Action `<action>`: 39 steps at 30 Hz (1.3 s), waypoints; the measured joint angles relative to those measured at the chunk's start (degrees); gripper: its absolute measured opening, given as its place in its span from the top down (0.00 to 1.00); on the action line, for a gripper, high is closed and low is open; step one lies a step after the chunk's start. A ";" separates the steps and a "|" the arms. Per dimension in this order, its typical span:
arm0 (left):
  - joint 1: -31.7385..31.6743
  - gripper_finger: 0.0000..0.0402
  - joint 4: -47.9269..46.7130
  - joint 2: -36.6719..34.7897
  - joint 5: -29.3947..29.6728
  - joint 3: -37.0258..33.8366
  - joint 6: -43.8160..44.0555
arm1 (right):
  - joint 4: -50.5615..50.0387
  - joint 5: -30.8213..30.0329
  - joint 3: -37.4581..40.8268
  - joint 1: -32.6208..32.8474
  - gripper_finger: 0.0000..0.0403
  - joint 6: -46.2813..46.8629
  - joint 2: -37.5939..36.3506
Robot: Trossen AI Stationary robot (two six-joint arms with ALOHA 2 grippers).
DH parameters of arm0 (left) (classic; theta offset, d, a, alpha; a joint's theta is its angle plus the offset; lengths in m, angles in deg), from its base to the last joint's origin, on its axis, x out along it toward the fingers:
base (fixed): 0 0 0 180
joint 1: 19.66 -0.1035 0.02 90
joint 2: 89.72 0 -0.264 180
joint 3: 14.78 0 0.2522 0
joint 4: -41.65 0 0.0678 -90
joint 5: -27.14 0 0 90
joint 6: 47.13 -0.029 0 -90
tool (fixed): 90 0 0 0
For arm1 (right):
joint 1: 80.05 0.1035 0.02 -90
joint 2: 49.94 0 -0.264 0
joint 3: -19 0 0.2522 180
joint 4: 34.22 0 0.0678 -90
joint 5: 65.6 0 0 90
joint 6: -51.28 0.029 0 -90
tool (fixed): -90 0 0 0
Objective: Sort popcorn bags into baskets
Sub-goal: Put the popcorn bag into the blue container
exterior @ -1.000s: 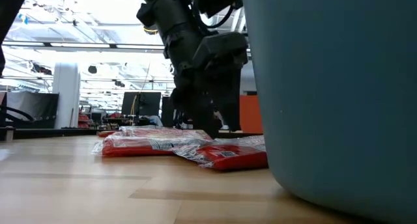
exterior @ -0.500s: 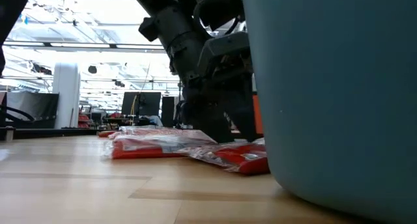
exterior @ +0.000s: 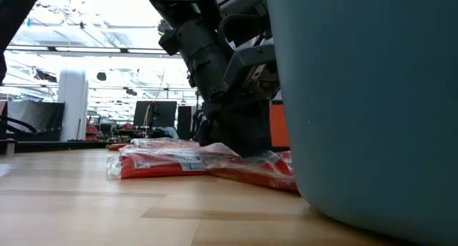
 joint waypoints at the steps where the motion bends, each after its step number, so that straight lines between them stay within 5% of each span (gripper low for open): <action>1: -0.19 0.97 -0.06 0.02 0.00 -0.02 0.05 | 0.00 0.00 0.00 0.00 0.75 0.00 0.00; 23: -5.96 1.00 -11.15 -13.63 2.77 -0.39 0.73 | 0.70 0.00 0.00 0.00 0.75 -0.06 0.00; 30: -5.96 1.00 -11.54 -15.04 4.63 -0.30 0.55 | 14.60 2.78 -0.02 0.20 0.75 -10.80 0.99; 34: -5.96 0.94 -13.10 -15.04 4.48 -0.30 -0.29 | 25.95 11.23 -0.42 0.15 0.78 -20.43 5.46; 39: -6.00 0.76 -17.31 -15.04 4.26 -0.26 -0.70 | 26.92 14.87 -4.34 0.15 0.82 -26.90 16.14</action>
